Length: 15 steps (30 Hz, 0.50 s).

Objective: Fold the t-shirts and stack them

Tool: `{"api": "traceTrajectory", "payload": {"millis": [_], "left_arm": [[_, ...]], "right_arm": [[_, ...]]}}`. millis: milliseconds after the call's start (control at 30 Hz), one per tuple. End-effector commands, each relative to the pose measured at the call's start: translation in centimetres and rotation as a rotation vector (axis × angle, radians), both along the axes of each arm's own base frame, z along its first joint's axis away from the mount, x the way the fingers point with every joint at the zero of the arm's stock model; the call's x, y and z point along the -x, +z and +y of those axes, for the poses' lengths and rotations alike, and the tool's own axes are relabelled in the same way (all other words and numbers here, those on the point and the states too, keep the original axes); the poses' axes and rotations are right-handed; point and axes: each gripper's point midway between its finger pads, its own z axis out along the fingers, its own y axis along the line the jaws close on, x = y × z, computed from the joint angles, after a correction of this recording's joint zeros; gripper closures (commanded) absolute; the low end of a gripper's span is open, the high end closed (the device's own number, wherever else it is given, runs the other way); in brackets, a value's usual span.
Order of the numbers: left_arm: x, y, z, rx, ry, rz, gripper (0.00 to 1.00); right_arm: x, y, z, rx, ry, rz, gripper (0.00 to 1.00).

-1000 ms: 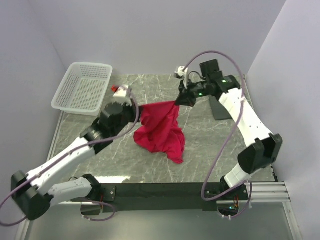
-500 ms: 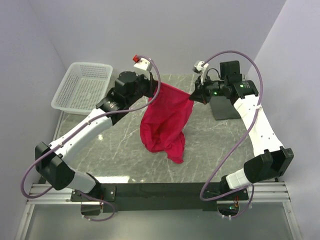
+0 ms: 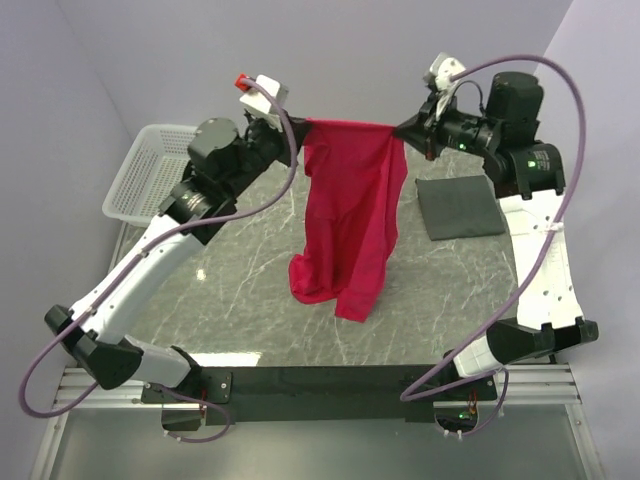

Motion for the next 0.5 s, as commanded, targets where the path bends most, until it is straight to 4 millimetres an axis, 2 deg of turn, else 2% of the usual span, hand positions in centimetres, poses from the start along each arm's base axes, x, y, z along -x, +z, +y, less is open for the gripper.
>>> {"api": "traceTrajectory", "payload": {"millis": [0,67,167,367,467], "left_arm": [[3.3,8.5,3.3,0.104,0.019,-0.192,0.99],[4.2,10.2,4.0,0.129,0.021,-0.232,0.99],[5.4,12.2,5.1,0.151,0.030,-0.281,0.99],[7.6,15.4,7.2,0.188,0.054,-0.363,0.99],[8.3,16.3,7.7,0.197,0.055,-0.385,0.99]], "right_arm": [[0.0,5.4,-0.7,-0.049,-0.042,-0.141,1.00],[0.4,7.6,-0.9,-0.060,-0.050,-0.208,1.00],[1.0,9.8,-1.3,-0.068,-0.070,-0.272,1.00],[1.2,10.9,-2.0,-0.048,-0.104,-0.324,1.00],[1.5,11.7,-2.5,-0.039,-0.129,-0.357,1.00]]}}
